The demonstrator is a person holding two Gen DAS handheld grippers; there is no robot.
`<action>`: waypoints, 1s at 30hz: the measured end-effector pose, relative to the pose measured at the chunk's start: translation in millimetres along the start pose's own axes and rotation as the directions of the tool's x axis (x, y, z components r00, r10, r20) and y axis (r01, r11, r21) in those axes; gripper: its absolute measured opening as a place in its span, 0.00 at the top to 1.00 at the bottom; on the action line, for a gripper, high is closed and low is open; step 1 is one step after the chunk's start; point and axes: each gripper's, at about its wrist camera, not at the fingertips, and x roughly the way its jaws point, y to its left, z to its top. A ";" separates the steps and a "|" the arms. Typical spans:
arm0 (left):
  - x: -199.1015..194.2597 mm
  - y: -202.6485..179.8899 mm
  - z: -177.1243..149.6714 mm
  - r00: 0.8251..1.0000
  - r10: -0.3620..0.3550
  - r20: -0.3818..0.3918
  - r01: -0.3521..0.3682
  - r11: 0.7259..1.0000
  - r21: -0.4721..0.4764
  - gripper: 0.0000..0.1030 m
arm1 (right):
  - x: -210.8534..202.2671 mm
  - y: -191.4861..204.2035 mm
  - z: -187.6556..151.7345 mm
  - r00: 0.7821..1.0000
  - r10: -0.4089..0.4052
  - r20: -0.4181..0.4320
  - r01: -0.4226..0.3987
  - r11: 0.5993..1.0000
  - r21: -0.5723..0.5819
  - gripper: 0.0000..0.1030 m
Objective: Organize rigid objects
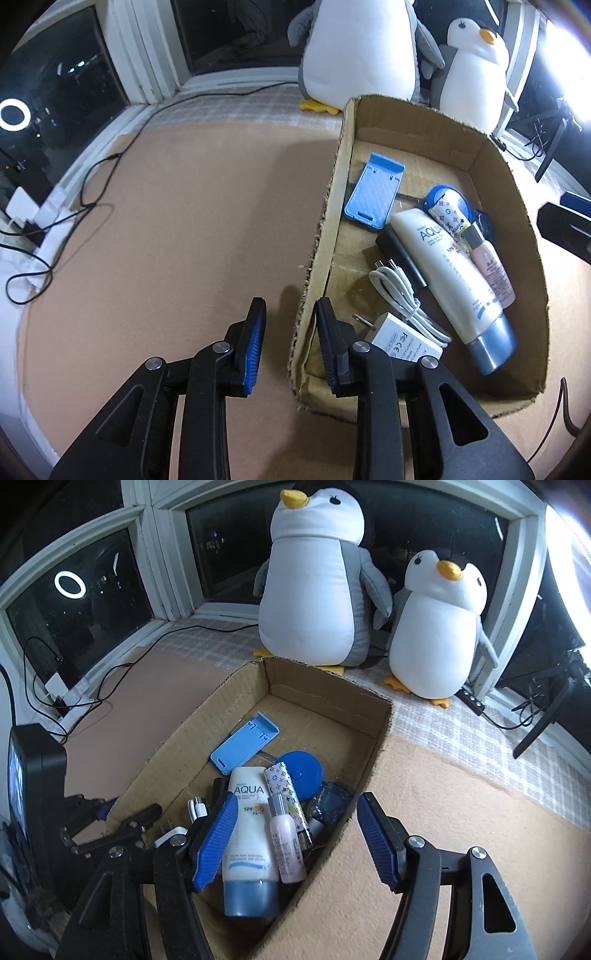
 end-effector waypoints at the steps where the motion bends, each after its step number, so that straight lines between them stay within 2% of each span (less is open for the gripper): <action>1: -4.3 1.0 -0.9 1.000 0.002 0.008 -0.002 1.000 0.000 0.68 | -5.4 -1.1 -2.1 1.000 -0.002 0.007 0.002 1.000 0.004 0.38; 5: -20.8 2.9 -5.9 0.999 0.005 0.033 -0.005 1.000 0.002 0.67 | -24.5 -5.0 -8.9 0.999 -0.012 0.030 0.011 1.000 0.029 0.32; 8: -34.7 1.4 -9.9 0.999 0.006 0.053 -0.006 1.000 0.009 0.67 | -39.7 -7.5 -14.6 0.999 -0.015 0.048 0.012 0.999 0.047 0.31; 10: -47.0 0.7 -13.3 0.998 0.000 0.068 -0.001 1.000 0.013 0.58 | -50.4 -7.7 -18.8 0.998 -0.026 0.061 0.022 0.998 0.052 0.31; 16: -85.3 -4.5 -21.6 0.992 -0.011 0.124 0.006 0.999 0.038 0.54 | -86.1 -11.2 -36.8 0.994 -0.064 0.092 0.056 0.995 0.084 0.28; 19: -108.0 -7.5 -27.1 0.987 -0.029 0.156 0.023 0.999 0.043 0.46 | -104.0 -15.2 -46.4 0.992 -0.070 0.108 0.059 0.993 0.104 0.25; 23: -132.4 -12.4 -32.0 0.980 -0.050 0.191 0.041 0.998 0.050 0.45 | -127.2 -18.0 -58.4 0.987 -0.093 0.128 0.076 0.989 0.126 0.24; 30: -170.1 -22.2 -39.6 0.965 -0.087 0.247 0.076 0.996 0.056 0.31 | -167.3 -20.3 -77.1 0.978 -0.132 0.165 0.104 0.981 0.165 0.21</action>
